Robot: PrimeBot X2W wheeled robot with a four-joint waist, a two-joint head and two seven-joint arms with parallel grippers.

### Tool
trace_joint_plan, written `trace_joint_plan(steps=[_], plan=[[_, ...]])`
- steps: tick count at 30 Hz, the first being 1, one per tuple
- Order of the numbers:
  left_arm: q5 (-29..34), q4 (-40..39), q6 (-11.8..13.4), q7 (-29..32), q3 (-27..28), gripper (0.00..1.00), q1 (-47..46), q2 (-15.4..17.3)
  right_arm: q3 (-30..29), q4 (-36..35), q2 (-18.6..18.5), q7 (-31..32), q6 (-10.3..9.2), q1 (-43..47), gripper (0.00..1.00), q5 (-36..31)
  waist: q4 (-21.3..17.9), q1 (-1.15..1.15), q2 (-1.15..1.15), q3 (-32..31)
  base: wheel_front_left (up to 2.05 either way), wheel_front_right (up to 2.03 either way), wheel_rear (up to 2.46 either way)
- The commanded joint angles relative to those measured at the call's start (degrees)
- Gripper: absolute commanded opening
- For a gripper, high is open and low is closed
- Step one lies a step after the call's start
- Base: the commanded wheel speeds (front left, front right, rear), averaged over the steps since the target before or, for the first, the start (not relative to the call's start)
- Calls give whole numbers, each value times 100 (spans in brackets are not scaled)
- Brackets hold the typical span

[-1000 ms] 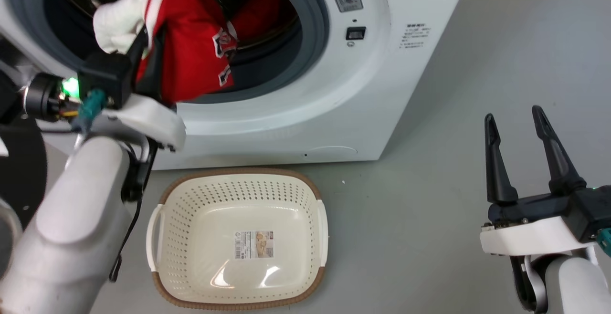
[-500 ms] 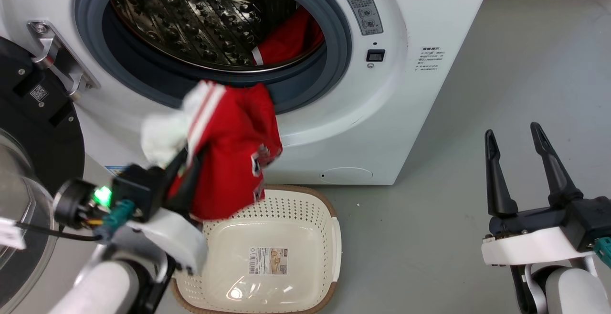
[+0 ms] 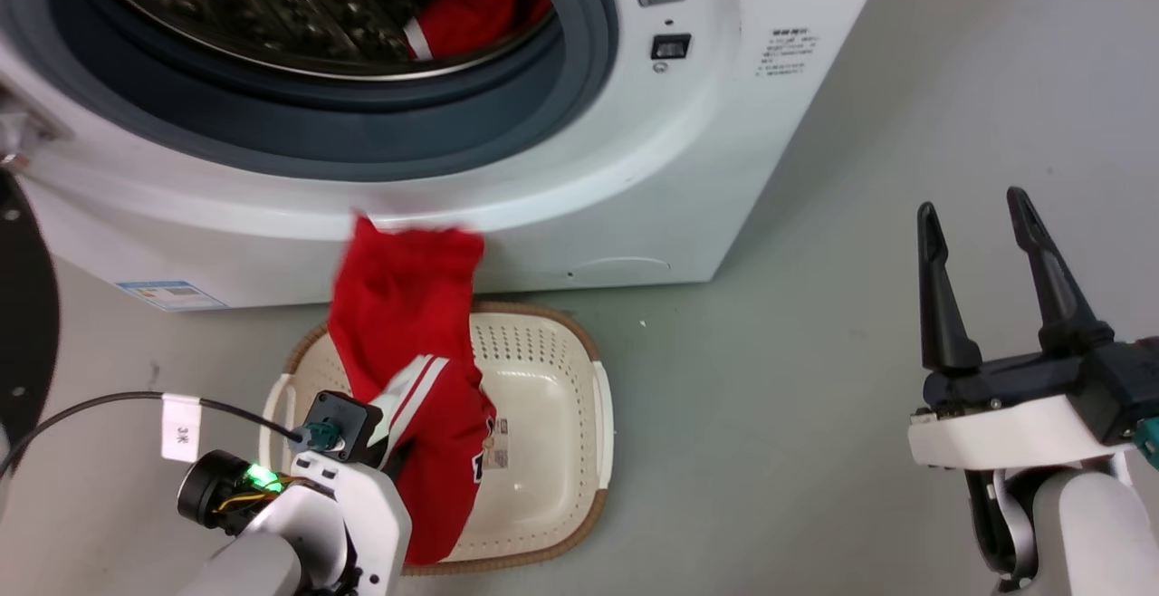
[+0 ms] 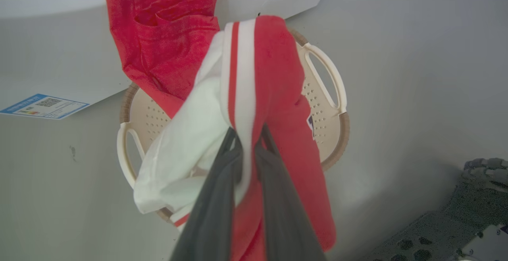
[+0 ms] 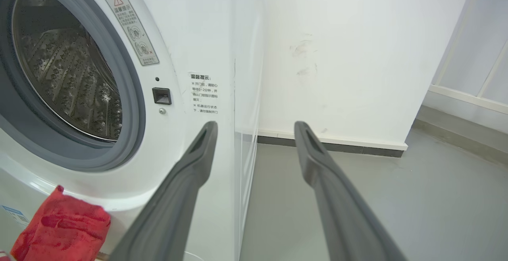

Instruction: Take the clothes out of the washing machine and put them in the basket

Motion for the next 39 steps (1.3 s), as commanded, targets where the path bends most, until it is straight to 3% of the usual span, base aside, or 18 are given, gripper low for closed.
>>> trace_joint_plan(steps=[1,10,17,32,33,34,39], plan=[[52,207,-50,-17,-4,0,-164,-31,8,-38,7,-14,-6,-102,100,-1,-210,0,0,263,0,0,0],[47,2312,-367,-331,-67,0,-1021,-602,63,-147,8,-14,-5,-344,100,88,-698,0,0,994,0,0,0],[47,3656,-394,-715,31,0,-1699,-867,161,-259,7,-14,-6,-514,100,199,-967,0,0,1488,0,0,0],[9,5283,-394,-1630,138,0,-2588,-1189,198,-360,8,-14,-6,-671,100,248,-1166,0,0,2058,0,0,0],[28,5347,-376,-1697,127,11,-2609,-1209,196,-344,7,-14,-6,-676,100,245,-1161,0,0,2047,0,0,0],[12,5408,-353,-1762,139,100,-2629,-1243,186,-331,7,-14,-6,-672,100,240,-1148,0,0,2027,0,0,0],[-39,5605,-374,-1995,131,100,-2631,-1383,168,-269,7,-14,-6,-637,100,188,-1030,0,0,1803,0,0,0]])
